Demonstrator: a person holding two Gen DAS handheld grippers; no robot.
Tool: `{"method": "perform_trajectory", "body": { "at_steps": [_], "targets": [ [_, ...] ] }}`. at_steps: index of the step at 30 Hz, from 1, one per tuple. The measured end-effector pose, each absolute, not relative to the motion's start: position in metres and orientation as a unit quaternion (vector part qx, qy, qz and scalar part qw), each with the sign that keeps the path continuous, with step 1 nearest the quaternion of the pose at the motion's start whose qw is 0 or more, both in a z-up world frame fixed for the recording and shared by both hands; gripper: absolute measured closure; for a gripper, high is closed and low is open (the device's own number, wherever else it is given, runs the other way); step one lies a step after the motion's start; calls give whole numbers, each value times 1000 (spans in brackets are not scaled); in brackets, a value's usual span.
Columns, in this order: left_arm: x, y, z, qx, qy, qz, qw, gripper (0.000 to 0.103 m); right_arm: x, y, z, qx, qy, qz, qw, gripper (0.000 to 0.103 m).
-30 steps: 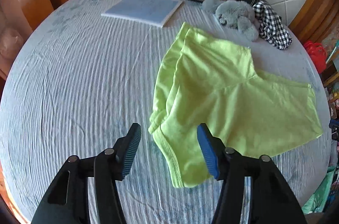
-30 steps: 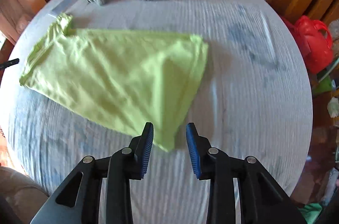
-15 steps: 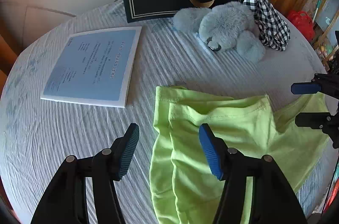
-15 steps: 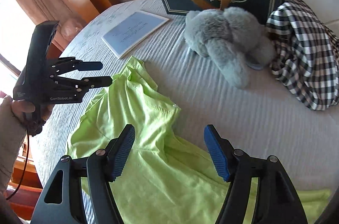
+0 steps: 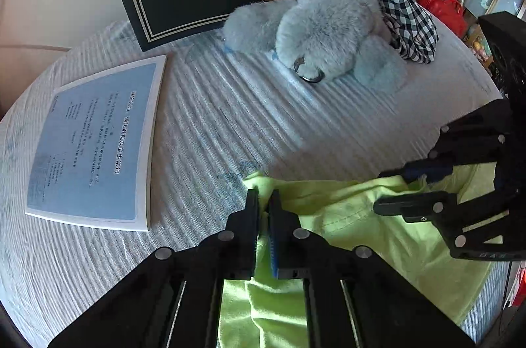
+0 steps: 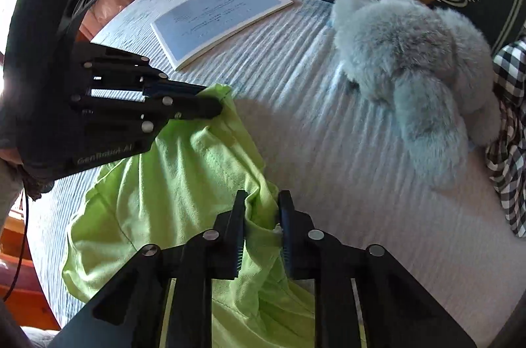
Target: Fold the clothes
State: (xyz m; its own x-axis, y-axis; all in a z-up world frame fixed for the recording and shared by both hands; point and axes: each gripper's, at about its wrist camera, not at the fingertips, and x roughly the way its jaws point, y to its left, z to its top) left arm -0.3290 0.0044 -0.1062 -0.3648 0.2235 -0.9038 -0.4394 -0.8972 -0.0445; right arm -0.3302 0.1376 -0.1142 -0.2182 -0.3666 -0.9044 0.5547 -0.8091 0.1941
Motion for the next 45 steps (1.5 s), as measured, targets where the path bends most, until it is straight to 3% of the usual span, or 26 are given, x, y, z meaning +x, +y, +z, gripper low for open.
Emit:
{"method": "perform_trajectory", "body": {
  "at_steps": [12, 14, 15, 16, 18, 19, 24, 26, 30, 37, 39, 45],
  "targets": [
    [-228, -9, -32, -458, 111, 855, 219, 97, -250, 149, -50, 452, 127, -792, 390, 93],
    [-203, -5, -39, -471, 113, 844, 229, 97, -232, 150, -56, 476, 132, -765, 412, 87],
    [-192, -2, -49, -488, 119, 833, 232, 95, -223, 150, -63, 490, 143, -752, 418, 79],
    [-182, -1, -62, -509, 123, 821, 230, 90, -217, 153, -70, 504, 148, -743, 415, 69],
    [-165, -2, -84, -546, 127, 798, 220, 78, -208, 161, -82, 529, 152, -730, 405, 66],
    [-161, -5, -86, -551, 120, 798, 214, 70, -208, 167, -83, 534, 147, -733, 396, 66],
    [-164, -18, -69, -539, 71, 819, 185, 64, -225, 195, -58, 517, 83, -783, 336, 66],
    [-172, -22, -55, -524, 48, 833, 174, 47, -233, 196, -51, 511, 57, -795, 322, 66],
    [-187, -31, -27, -492, 0, 857, 152, 47, -244, 175, -55, 525, 44, -792, 310, 66],
    [-203, -16, -75, -533, 11, 837, 120, 47, -234, 144, -94, 553, 91, -767, 313, 67],
    [-198, -15, -81, -537, 17, 837, 105, 47, -227, 145, -108, 569, 118, -754, 306, 75],
    [-184, -12, -96, -545, 34, 836, 57, 44, -208, 211, -108, 594, 139, -756, 236, 77]
  ]
}}
